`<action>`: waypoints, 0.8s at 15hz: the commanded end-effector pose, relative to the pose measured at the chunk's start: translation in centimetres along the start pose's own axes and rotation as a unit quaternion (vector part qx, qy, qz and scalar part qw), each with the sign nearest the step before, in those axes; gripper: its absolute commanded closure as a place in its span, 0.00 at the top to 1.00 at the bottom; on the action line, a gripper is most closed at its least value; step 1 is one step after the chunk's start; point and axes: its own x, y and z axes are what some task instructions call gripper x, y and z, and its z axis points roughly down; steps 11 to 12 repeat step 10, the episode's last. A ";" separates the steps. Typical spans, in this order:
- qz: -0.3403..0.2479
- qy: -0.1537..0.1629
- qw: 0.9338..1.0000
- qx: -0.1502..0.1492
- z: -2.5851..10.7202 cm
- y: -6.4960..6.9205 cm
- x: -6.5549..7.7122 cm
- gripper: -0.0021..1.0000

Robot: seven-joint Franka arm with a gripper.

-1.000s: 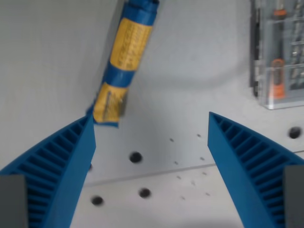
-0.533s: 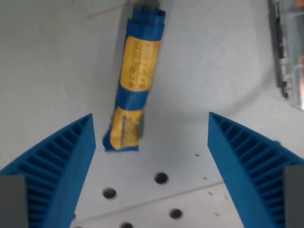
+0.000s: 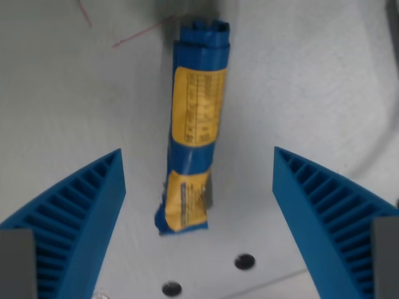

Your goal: Move above the blue bag

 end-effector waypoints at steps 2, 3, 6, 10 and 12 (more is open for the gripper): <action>0.052 0.048 0.997 0.008 1.4 -0.4 -0.6 1.00; 0.050 0.048 0.998 0.008 1.6 -0.4 -0.6 1.00; 0.041 0.050 0.998 0.007 1.9 -0.4 -0.7 1.00; 0.036 0.051 0.998 0.007 2.0 -0.4 -0.8 1.00; 0.036 0.051 0.998 0.007 2.0 -0.4 -0.8 1.00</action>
